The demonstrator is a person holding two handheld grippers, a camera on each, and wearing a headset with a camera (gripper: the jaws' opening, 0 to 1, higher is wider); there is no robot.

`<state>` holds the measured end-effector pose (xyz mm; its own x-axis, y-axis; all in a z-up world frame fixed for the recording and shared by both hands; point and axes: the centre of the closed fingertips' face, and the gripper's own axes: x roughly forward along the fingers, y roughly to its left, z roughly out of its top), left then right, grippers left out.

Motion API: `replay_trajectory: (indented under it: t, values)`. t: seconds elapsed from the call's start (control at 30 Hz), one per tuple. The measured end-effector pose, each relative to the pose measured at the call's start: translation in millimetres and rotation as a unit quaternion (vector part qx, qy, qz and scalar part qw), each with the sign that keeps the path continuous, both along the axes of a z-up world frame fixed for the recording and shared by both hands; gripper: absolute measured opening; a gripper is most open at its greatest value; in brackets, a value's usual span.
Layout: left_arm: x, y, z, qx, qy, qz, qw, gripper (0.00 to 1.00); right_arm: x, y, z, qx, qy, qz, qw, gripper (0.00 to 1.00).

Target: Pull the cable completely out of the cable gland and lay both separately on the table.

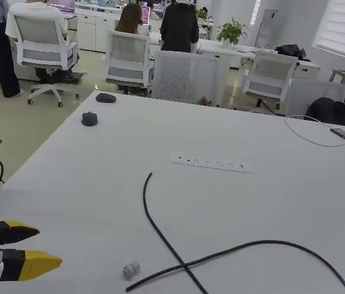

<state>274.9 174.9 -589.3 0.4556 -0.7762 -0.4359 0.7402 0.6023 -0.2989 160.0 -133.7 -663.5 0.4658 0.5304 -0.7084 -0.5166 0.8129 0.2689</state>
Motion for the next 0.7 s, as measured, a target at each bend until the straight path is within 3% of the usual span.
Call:
replay_trajectory:
  t: [0.23,0.7]
  values:
    - [-0.4,-2.8,6.1,-0.004,-0.012,-0.002,0.9999,0.54,-3.4,4.2,-5.9,-0.009,0.015,0.016,0.9997,0.5]
    - [-1.8,-12.9,3.5,-0.015,-0.003,-0.007,0.9999,0.54,6.4,3.4,-3.3,-0.011,0.003,0.01,0.9999,0.5]
